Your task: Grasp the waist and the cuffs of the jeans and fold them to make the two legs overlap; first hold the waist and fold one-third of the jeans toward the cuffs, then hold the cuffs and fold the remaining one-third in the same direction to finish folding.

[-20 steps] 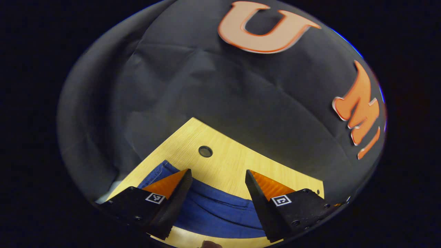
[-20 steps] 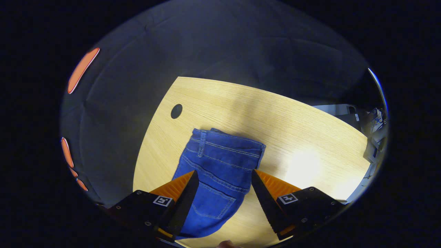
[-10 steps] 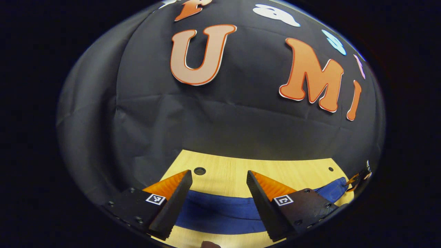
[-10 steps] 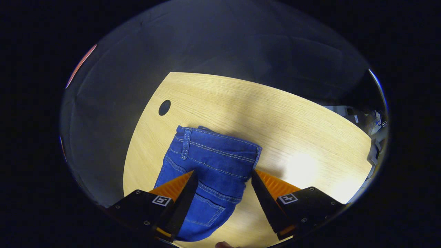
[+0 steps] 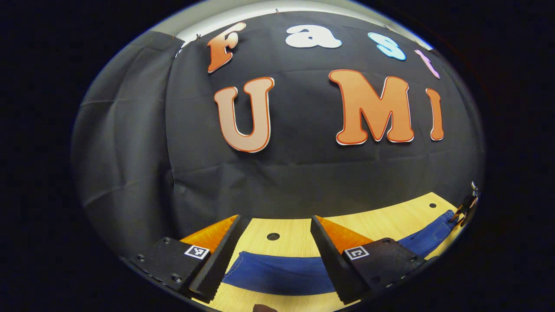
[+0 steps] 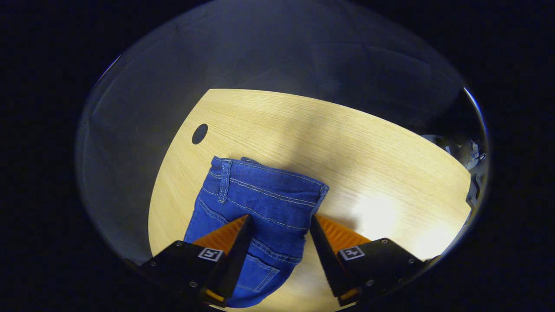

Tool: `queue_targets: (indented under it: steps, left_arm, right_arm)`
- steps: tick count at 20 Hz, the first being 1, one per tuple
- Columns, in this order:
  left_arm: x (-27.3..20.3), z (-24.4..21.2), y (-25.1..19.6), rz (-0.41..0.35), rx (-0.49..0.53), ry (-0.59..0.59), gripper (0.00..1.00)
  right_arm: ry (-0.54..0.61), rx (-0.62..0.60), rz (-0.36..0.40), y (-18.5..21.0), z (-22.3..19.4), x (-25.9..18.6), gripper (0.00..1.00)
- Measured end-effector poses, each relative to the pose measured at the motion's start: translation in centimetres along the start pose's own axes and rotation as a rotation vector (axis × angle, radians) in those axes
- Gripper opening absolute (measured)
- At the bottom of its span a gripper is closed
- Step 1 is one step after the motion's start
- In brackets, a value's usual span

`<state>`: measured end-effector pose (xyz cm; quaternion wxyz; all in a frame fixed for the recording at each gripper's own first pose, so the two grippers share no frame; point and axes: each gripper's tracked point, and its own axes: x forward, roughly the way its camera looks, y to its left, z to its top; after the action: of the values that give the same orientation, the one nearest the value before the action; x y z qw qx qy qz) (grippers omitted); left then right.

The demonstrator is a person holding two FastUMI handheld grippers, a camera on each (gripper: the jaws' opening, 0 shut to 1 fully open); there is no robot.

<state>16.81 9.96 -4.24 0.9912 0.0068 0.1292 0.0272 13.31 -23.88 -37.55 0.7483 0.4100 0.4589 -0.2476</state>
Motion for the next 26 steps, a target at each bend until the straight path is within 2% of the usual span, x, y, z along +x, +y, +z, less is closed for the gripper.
queue_targets:
  steps: [3,4,6,7,8,12,13,14,18,23,26]
  left_arm:
    - [-1.8,0.5,-2.1,-0.035,-0.026,-0.018,0.97]
    - [-2.1,0.6,-2.6,-0.041,-0.022,-0.016,0.96]
    - [-2.8,0.7,-4.0,-0.073,-0.028,-0.014,0.96]
    - [-3.0,0.5,-4.2,-0.077,-0.025,-0.014,0.96]
    - [-3.2,0.4,-4.7,-0.088,-0.022,-0.009,0.97]
    - [-3.2,-0.1,-5.4,-0.112,-0.030,-0.002,0.98]
    - [-3.2,-0.3,-5.6,-0.118,-0.036,0.001,0.99]
    - [-3.1,-0.3,-5.6,-0.122,-0.042,0.001,0.99]
    - [-3.1,-0.2,-5.5,-0.147,-0.057,-0.005,0.99]
    - [-2.5,-0.8,-5.2,-0.180,-0.081,0.000,0.99]
    - [-2.3,-0.9,-4.7,-0.187,-0.092,0.001,0.99]
  right_arm:
    - [0.001,0.040,0.044,0.9,-0.5,0.5,0.51]
    - [-0.002,0.059,0.047,1.0,-0.5,0.5,0.42]
    - [-0.019,0.028,0.062,1.1,-0.2,0.1,0.34]
    - [-0.020,0.034,0.072,1.3,-0.2,-0.6,0.34]
    - [-0.038,0.023,0.085,1.7,-0.2,-0.3,0.22]
    - [-0.099,-0.008,0.154,2.9,0.4,-2.9,0.22]
    - [-0.119,-0.017,0.163,3.2,0.3,-3.8,0.17]
    - [-0.131,-0.028,0.170,3.4,0.1,-4.7,0.22]
    - [-0.183,-0.081,0.212,4.9,-0.5,-8.5,0.22]
    - [-0.262,-0.200,0.268,8.7,-2.2,-14.4,0.22]
    - [-0.295,-0.284,0.282,11.2,-3.9,-16.3,0.22]
